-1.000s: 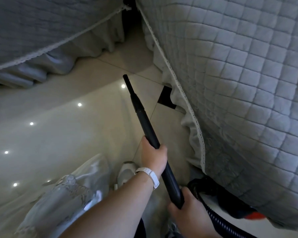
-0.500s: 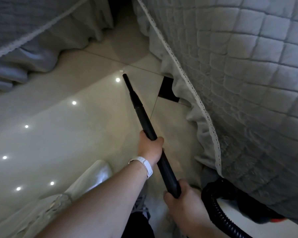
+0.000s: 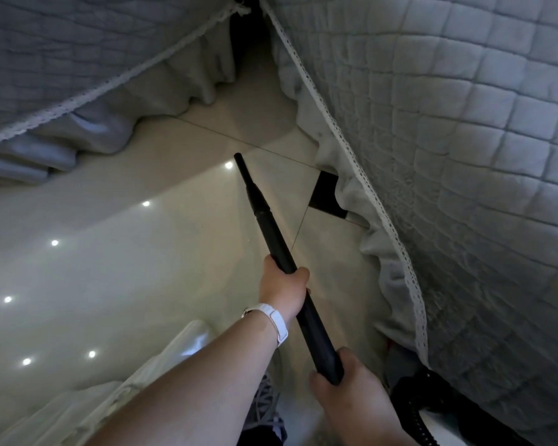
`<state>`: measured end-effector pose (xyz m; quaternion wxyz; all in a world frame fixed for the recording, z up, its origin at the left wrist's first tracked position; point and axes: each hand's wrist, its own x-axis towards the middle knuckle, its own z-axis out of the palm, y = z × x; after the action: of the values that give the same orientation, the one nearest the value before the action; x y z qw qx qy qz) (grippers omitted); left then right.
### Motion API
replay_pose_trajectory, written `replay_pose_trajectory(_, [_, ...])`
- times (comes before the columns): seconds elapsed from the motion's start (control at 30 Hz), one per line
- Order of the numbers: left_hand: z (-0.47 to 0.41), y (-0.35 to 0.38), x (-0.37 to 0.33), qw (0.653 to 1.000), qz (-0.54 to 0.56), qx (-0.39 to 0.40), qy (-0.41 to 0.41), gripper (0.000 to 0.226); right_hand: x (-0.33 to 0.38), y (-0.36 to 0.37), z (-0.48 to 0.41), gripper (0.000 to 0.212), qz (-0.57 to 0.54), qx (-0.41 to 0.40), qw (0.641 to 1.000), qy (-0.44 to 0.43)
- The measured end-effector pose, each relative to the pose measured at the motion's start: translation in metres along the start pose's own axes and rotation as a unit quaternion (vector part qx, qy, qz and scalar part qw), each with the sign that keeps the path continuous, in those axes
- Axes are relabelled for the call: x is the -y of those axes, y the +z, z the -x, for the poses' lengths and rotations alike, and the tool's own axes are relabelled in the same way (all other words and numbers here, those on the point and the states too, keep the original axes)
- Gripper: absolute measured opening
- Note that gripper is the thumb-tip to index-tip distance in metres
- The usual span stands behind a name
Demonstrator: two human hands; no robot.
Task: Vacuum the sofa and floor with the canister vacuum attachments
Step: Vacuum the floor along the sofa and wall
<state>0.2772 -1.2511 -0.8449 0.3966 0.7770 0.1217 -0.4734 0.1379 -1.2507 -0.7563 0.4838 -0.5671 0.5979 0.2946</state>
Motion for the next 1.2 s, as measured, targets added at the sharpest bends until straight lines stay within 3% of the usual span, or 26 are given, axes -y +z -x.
replay_pose_trajectory(0.37, [0.030, 0.007, -0.069, 0.999, -0.015, 0.022, 0.047, 0.017, 0.032, -0.040, 0.027, 0.023, -0.031, -0.033, 0.999, -0.021])
replay_pose_trajectory(0.73, [0.006, 0.004, -0.130, 0.998, 0.016, 0.007, 0.063, 0.024, 0.100, -0.071, 0.008, 0.019, -0.026, -0.036, 0.998, -0.042])
replay_pose_trajectory(0.93, [-0.009, -0.012, -0.157, 0.994, -0.045, 0.045, 0.094, 0.033, 0.151, -0.080, -0.013, 0.013, -0.045, -0.034, 0.997, -0.059])
replay_pose_trajectory(1.2, [-0.053, 0.002, -0.147, 0.990, -0.093, 0.046, 0.099, 0.030, 0.151, -0.067, -0.056, 0.018, -0.102, -0.014, 0.994, -0.026])
